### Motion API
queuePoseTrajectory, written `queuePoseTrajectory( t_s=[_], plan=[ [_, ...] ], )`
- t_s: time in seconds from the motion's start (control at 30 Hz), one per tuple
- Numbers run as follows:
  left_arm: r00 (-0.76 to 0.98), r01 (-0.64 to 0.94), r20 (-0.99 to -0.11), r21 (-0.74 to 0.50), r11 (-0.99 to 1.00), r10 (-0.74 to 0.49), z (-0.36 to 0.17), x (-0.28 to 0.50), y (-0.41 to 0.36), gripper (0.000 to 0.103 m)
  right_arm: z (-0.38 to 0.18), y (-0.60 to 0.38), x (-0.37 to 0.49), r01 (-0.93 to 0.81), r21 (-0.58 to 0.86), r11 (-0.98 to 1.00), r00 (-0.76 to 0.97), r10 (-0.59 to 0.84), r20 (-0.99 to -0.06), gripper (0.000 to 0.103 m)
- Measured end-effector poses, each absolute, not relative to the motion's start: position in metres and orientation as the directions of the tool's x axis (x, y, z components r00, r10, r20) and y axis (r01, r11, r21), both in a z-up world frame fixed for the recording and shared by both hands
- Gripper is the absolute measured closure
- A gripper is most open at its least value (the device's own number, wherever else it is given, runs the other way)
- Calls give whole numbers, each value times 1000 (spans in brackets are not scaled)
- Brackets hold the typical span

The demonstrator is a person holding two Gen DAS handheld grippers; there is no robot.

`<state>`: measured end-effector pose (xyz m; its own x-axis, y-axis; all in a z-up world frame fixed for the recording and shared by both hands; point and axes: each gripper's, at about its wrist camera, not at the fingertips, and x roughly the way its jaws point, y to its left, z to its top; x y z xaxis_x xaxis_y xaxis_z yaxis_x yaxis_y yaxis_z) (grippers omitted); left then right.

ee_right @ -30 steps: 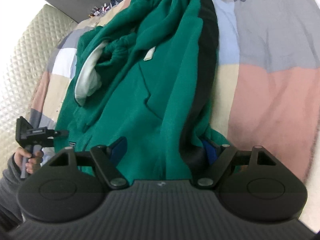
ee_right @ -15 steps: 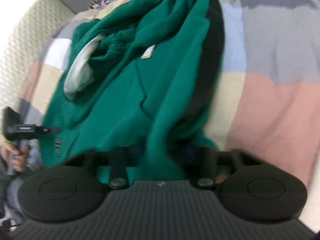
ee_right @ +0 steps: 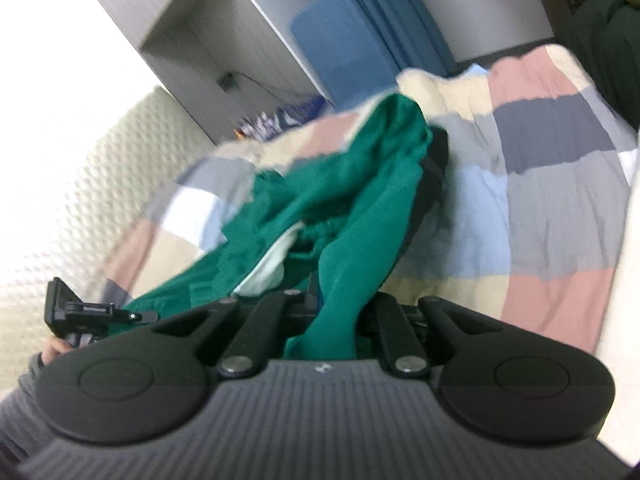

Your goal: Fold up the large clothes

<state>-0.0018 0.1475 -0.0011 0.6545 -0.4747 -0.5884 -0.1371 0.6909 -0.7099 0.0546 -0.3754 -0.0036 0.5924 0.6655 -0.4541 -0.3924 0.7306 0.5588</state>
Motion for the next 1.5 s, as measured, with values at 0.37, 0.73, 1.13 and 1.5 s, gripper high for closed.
queuePoseTrajectory(
  t_s=[0.37, 0.73, 1.13, 1.5],
  plan=[
    [704, -67, -470, -790, 610, -532, 72, -110, 175, 94, 48, -390, -43, -457, 611, 646, 641, 716, -277, 95],
    [761, -89, -436, -804, 589, -481, 89, -76, 191, 94, 56, -384, 0, -276, 728, 628, 686, 659, -308, 95],
    [820, -212, -507, -700, 682, -265, 40, 117, 193, 93, -11, -347, 176, 42, 740, 672, 772, 448, -450, 94],
    [758, -235, -598, -625, 744, -263, -64, 233, 202, 92, -104, -335, 268, 138, 684, 717, 717, 405, -568, 95]
  ],
)
